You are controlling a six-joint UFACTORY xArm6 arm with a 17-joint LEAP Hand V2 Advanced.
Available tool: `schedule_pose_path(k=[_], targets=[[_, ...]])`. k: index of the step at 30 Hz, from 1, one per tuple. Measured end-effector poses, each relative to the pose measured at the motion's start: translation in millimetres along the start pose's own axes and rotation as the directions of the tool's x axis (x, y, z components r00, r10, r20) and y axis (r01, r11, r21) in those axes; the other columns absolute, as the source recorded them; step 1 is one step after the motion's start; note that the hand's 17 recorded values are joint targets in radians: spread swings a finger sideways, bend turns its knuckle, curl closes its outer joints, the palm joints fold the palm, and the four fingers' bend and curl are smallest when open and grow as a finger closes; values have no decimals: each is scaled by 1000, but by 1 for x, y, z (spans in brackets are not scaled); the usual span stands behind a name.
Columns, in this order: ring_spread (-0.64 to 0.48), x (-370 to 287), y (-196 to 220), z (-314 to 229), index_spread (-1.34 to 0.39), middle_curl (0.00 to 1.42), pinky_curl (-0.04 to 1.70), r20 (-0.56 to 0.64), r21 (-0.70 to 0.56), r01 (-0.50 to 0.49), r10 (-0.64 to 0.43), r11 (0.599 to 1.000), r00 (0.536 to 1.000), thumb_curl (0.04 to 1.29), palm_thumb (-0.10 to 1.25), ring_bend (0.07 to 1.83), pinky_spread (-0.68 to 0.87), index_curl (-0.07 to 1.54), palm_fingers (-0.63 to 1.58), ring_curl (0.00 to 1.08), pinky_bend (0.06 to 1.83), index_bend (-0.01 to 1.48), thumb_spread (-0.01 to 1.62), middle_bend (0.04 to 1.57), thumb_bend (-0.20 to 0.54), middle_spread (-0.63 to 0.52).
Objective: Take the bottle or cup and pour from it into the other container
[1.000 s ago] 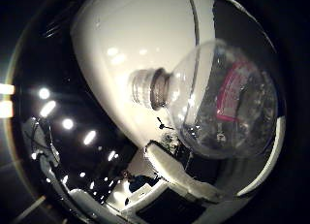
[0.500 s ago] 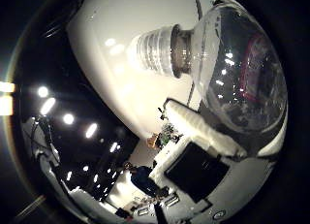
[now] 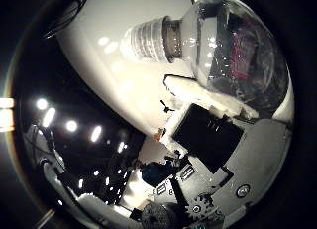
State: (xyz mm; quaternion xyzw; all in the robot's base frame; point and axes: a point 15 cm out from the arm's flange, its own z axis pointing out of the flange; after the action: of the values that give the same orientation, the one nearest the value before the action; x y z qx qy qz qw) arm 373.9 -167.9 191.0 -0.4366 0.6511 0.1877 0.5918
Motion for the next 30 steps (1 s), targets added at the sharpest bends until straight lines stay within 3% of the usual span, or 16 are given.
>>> schedule_pose_path(k=[8,21,30], targets=[[-215,-4,-4,-2,-183,738,457,-9,-5,12,-12,1000,1000,707,1005,1389,-182,789,1103,653,1603,1177,709,1364,-17,-108],[-236,-47,-5,-13,-169,754,648,-56,-59,104,-107,993,993,850,1019,1356,-180,790,1072,768,1523,1241,515,1406,-22,-113],[-239,-110,0,-17,-176,757,777,-171,-150,209,-233,966,957,903,1017,1342,-193,787,1079,810,1420,1245,468,1413,-22,-113]])
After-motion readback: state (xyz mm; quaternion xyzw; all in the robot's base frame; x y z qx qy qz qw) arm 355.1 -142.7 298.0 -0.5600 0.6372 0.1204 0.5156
